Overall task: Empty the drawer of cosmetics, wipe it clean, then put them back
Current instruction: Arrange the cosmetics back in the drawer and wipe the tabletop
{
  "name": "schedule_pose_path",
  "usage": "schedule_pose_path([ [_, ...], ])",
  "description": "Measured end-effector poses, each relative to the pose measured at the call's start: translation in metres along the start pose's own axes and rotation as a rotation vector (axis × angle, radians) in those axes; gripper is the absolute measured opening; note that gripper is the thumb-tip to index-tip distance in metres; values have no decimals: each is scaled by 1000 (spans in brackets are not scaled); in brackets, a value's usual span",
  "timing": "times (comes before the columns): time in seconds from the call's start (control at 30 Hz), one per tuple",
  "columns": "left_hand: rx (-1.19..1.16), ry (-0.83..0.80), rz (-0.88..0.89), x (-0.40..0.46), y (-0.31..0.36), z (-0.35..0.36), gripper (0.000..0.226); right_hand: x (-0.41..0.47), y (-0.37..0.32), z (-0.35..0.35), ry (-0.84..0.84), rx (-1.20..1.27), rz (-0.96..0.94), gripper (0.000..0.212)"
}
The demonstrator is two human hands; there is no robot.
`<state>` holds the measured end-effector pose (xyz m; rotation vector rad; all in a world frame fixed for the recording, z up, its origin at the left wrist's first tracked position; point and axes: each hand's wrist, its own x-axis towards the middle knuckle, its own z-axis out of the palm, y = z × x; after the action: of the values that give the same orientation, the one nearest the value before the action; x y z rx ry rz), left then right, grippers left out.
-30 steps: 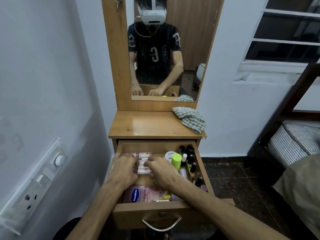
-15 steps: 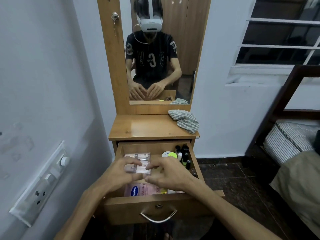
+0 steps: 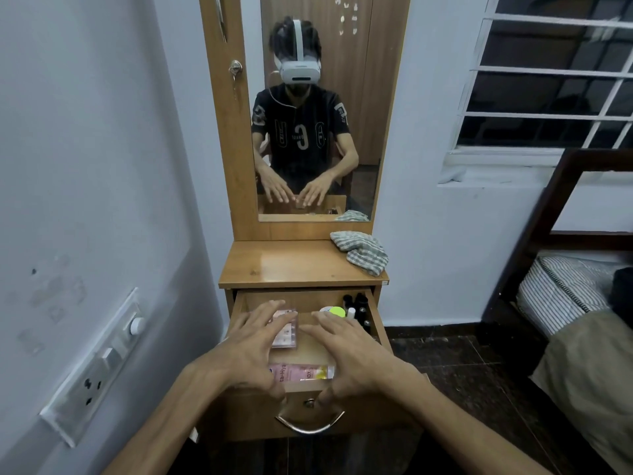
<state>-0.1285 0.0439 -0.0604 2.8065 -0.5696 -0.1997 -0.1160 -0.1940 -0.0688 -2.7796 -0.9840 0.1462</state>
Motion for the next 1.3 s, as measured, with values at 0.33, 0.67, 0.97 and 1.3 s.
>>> schedule_pose_path([
  [0.33,113,67,-4,56,-10,-13,129,48,25,-6,94,-89,112,142],
  [0.67,58,344,-79,93,-39,0,103,94,55,-6,193,-228,180,117],
  [0.97,67,729,-175,107,-25,39,65,104,59,28,495,-226,224,82],
  [1.3,61,868,-187,123,-30,57,49,114,58,44,689,-250,246,62],
])
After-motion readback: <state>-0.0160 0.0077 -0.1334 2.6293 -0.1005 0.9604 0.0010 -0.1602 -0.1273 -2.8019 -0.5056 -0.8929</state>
